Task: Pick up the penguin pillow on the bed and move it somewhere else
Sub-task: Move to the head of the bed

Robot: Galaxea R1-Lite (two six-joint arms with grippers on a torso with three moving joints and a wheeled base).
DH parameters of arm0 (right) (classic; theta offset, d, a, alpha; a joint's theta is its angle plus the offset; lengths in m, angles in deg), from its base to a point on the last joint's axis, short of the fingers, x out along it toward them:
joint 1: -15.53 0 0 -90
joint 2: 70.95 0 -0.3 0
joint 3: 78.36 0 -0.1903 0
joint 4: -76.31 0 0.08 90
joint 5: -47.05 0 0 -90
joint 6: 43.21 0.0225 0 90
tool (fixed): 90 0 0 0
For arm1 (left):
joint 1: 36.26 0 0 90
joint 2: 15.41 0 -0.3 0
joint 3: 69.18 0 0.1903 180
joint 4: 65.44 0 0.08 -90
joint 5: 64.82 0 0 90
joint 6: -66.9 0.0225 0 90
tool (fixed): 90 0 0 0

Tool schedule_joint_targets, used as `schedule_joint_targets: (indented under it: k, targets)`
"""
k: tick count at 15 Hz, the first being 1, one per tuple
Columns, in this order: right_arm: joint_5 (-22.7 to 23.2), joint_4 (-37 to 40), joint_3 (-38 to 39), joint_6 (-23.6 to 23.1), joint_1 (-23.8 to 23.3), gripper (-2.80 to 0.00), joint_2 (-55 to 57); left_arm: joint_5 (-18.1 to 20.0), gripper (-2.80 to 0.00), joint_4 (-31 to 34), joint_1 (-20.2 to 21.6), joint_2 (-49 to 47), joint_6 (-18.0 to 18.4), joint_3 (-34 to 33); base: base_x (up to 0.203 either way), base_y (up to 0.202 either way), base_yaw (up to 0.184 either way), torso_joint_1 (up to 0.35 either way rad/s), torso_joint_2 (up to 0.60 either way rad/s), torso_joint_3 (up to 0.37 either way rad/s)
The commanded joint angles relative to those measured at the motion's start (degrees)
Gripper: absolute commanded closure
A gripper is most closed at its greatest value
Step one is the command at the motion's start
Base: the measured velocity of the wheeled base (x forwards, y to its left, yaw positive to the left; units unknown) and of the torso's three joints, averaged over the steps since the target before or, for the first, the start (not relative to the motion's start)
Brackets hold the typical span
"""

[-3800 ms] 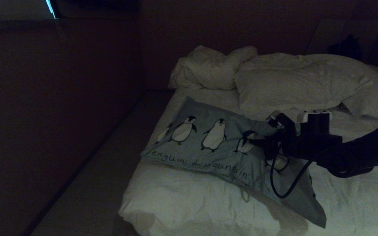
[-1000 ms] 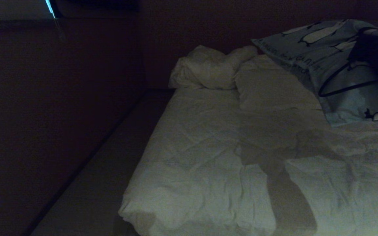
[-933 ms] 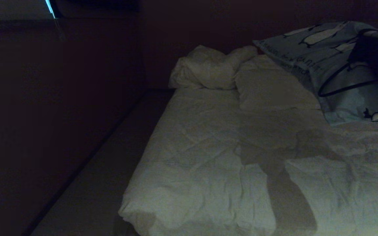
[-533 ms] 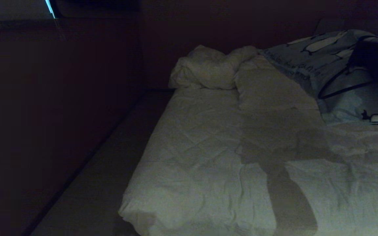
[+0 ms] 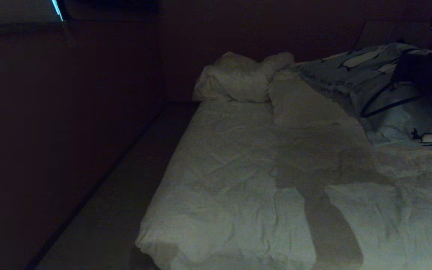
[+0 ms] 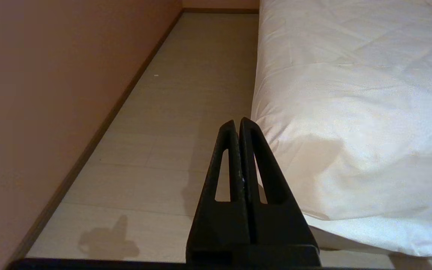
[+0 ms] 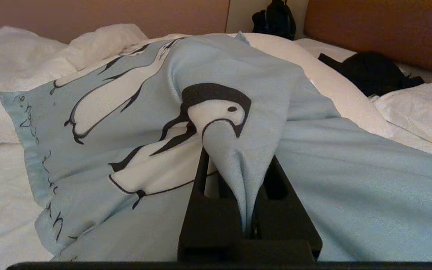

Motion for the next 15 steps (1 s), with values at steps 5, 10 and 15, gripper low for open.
schedule_joint_targets:
  k: [5, 10, 15]
  targets:
    - [-0.1, -0.4, 0.0, -0.1, 0.1, 0.00, 0.3, 0.0, 0.00, -0.1, 0.0, 0.0, 0.0, -0.1, -0.080, 0.000, 0.002, 0.004, 0.00, 0.002]
    - [-0.1, -0.4, 0.0, -0.1, 0.1, 0.00, 0.4, 0.0, 0.00, -0.1, 0.0, 0.0, 0.0, -0.1, -0.025, 0.000, -0.001, 0.000, 0.00, 0.002]
    - [0.0, -0.4, 0.0, -0.1, 0.1, 0.00, 0.4, 0.0, 0.00, 0.0, -0.1, 0.0, -0.1, -0.1, 0.000, 0.000, 0.000, 0.000, 0.00, 0.000]
